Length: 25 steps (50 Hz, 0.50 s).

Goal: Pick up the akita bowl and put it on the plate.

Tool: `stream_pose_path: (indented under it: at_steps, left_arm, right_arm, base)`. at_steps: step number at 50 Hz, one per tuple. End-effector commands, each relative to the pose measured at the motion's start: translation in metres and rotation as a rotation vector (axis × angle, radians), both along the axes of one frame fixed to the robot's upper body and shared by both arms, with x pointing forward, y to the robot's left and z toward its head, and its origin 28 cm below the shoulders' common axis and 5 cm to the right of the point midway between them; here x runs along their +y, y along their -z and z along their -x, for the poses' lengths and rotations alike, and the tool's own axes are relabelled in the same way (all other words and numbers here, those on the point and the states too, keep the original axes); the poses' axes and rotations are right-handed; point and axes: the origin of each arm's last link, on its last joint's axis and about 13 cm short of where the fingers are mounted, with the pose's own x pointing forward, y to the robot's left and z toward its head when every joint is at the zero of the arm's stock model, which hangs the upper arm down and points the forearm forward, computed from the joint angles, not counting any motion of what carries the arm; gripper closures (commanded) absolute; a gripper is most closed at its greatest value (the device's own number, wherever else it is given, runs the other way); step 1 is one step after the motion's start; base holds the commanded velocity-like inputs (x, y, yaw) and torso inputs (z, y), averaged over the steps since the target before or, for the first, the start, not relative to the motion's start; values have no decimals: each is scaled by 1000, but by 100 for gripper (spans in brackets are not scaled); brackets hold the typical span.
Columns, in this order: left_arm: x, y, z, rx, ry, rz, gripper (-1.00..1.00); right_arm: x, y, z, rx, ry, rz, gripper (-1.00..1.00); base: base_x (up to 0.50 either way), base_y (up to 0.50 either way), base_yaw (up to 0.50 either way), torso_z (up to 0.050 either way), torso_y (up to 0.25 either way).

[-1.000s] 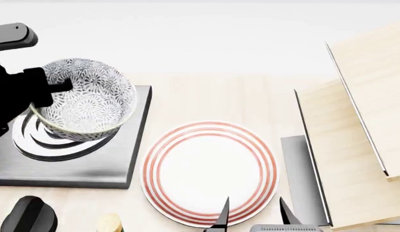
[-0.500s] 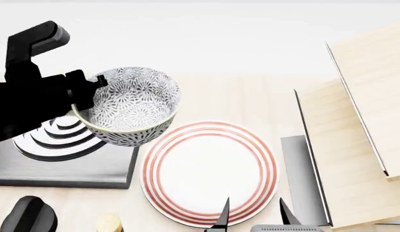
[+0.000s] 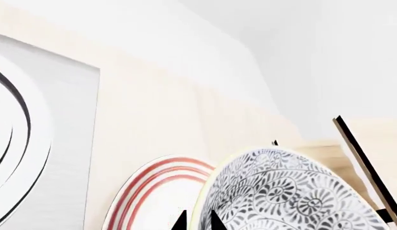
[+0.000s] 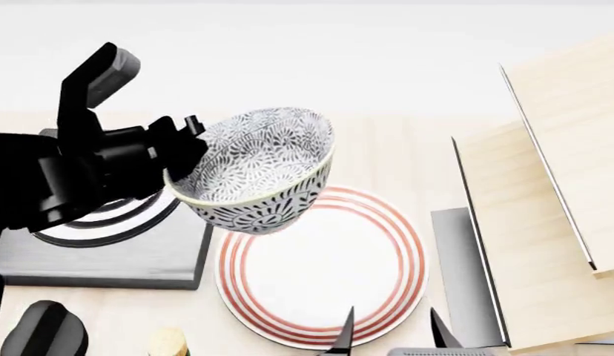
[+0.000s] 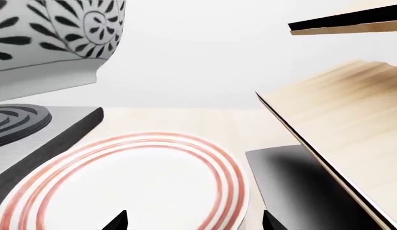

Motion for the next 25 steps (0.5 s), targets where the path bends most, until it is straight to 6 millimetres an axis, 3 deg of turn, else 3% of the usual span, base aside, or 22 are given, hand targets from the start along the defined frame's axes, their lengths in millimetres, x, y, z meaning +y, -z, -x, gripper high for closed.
stream_pose_path:
  at_steps: [1,8,25]
  left_arm:
    - [-15,-1,0,0,21,48,100]
    - [-20,-5,-1,-22,25,61,100]
    - [-31,3,-2,-55,40,81,100]
  right_arm:
    - [-2,2,0,6,5,-5,-100]
    - [-1,1,1,4,1,-5,-100]
    - [1,1,1,4,-4,-2,-100]
  base:
    - [0,0,0,0,0]
    - [2,0,0,0,-77]
    - [0,0,0,0,0]
